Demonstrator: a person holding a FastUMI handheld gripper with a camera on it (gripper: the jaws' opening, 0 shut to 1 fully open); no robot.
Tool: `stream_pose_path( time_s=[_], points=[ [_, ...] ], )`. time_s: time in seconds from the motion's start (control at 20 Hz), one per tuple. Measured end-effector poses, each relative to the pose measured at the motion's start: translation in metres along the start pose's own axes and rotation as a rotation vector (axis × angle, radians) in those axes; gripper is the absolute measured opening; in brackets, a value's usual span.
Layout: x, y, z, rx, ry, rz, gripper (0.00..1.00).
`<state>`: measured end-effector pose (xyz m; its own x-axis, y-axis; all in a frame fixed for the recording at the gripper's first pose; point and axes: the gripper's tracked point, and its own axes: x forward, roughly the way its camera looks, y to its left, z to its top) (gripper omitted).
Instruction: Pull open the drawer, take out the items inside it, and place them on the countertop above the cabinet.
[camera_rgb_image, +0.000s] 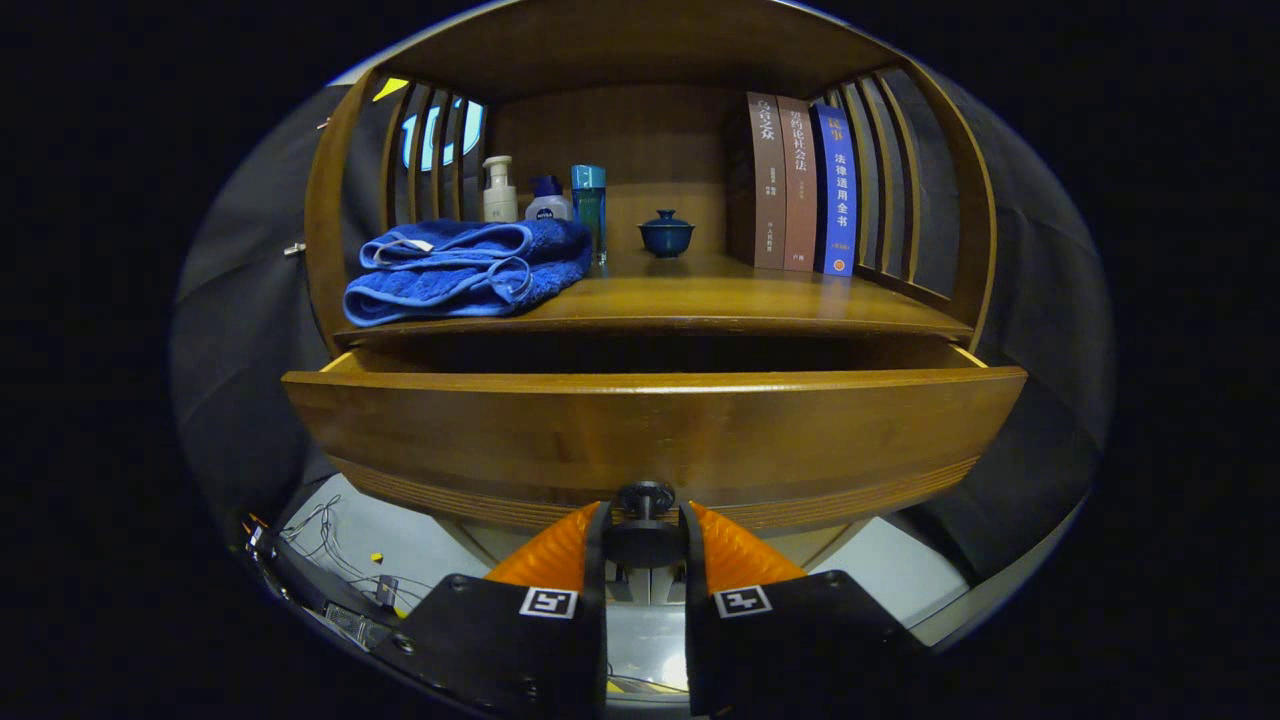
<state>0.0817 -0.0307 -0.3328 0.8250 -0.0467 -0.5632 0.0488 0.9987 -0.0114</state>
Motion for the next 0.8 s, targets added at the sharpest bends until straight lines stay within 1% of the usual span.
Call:
stream_pose_path(
  time_s=[0.35, 0.8],
  points=[
    [-0.051, 0.0, -0.025, -0.008, 0.044, -0.001, 0.35],
    [-0.095, -0.002, -0.051, -0.021, 0.1, -0.004, 0.35]
  ],
)
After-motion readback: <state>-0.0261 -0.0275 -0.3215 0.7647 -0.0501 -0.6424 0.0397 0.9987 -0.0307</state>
